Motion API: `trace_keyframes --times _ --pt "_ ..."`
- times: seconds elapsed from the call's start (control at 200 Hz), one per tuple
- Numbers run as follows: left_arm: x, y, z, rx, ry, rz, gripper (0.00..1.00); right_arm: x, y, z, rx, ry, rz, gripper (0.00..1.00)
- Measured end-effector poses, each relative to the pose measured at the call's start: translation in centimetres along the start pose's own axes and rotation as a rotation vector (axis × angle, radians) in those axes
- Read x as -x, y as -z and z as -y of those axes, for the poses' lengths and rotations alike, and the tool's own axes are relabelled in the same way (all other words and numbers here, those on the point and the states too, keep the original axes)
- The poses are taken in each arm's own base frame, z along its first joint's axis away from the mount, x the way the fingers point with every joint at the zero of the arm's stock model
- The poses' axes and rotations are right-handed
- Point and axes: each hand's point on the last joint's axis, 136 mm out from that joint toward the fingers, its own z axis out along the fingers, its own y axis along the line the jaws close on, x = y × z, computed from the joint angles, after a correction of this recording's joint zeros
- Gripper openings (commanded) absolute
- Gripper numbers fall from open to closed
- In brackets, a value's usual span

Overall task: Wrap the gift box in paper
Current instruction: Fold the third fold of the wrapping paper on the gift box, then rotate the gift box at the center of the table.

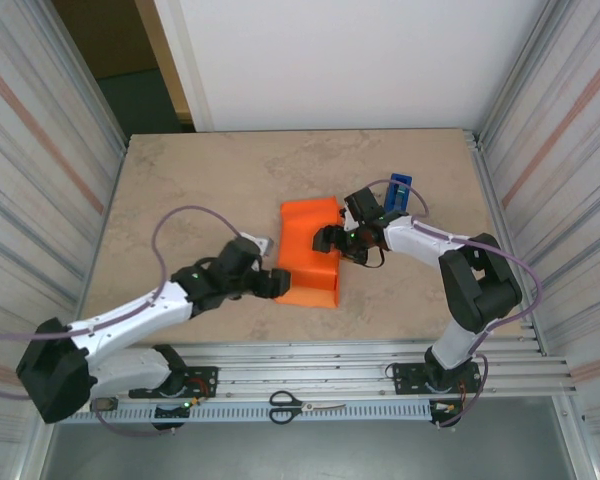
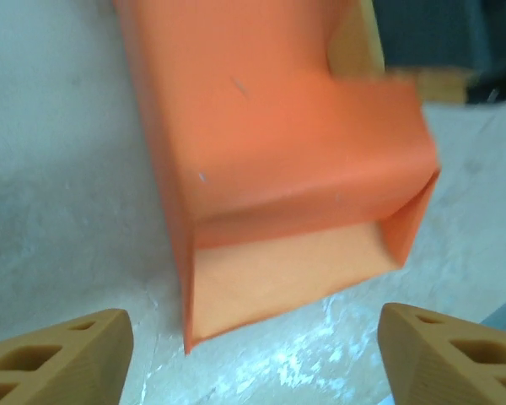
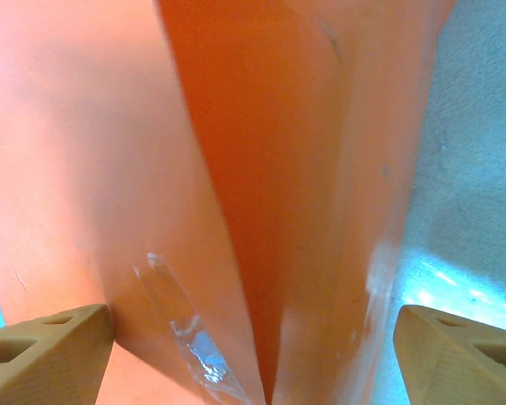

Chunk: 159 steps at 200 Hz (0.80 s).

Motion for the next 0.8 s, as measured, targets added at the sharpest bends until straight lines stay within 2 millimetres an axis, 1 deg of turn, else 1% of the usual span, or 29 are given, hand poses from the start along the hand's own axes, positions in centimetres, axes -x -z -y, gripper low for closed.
trace_keyframes --times 0.105,0.195,0.331,0.476,0.556,0.666,0.797 --pt "2.4 -0.5 -2.2 -0.016 0.088 0.009 0.85 0.6 0.5 -0.8 0.014 0.01 0.006 0.91" --pt "3.9 -1.5 -3.4 -0.034 0.149 -0.013 0.86 1.4 1.1 -1.6 0.036 0.02 0.028 0.91" --pt "6.3 -2.4 -4.4 -0.075 0.202 -0.002 0.86 2.0 2.1 -2.1 0.054 0.027 0.06 0.91" --pt "8.2 -2.2 -4.8 -0.094 0.216 0.03 0.86 2.3 3.6 -2.7 0.084 0.034 0.13 0.9" --pt "8.8 -2.0 -4.8 -0.107 0.221 0.041 0.86 2.3 4.4 -2.8 0.09 0.037 0.159 0.9" --pt "9.1 -1.8 -5.4 -0.109 0.236 0.047 0.86 2.5 5.2 -2.8 0.095 0.034 0.203 0.89" --pt "9.1 -1.4 -5.9 -0.1 0.248 0.06 0.85 2.3 5.6 -2.1 0.082 0.017 0.24 0.9"
